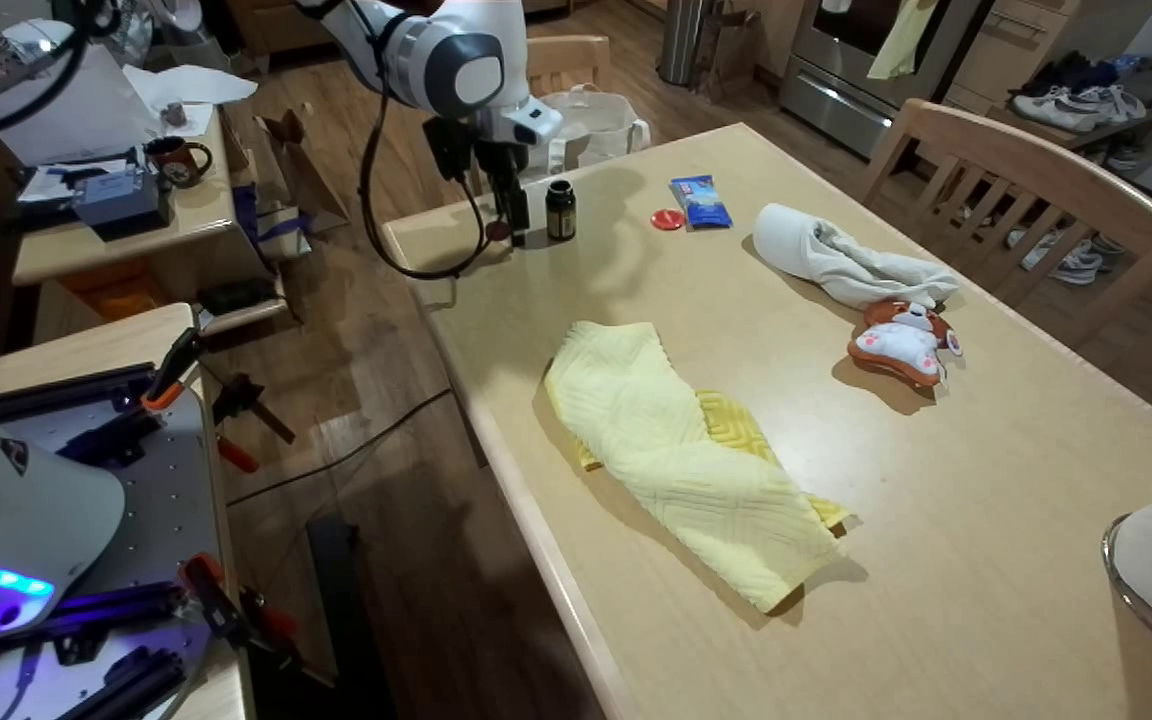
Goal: Put the lid on the bottle
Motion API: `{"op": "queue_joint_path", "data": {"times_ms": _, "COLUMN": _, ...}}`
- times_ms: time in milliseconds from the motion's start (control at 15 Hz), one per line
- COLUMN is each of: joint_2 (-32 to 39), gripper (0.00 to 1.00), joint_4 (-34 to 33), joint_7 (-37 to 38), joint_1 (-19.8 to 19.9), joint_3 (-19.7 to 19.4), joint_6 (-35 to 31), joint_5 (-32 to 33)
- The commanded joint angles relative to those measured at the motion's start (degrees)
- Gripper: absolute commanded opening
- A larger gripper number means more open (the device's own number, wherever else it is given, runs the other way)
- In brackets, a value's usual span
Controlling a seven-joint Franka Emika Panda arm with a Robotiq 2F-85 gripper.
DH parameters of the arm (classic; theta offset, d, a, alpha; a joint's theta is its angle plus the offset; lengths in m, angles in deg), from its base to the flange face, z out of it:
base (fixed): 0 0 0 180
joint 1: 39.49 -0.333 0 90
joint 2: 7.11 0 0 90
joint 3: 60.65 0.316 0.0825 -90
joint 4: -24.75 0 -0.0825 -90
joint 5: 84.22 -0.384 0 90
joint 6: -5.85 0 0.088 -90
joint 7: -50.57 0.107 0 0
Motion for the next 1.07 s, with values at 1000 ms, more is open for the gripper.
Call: {"op": "queue_joint_path", "data": {"times_ms": 1000, "joint_2": -4.9, "gripper": 1.0, "joint_4": 6.9, "joint_7": -2.2, "joint_1": 2.6, "joint_3": 2.8, "joint_6": 0.9, "joint_5": -1.8}}
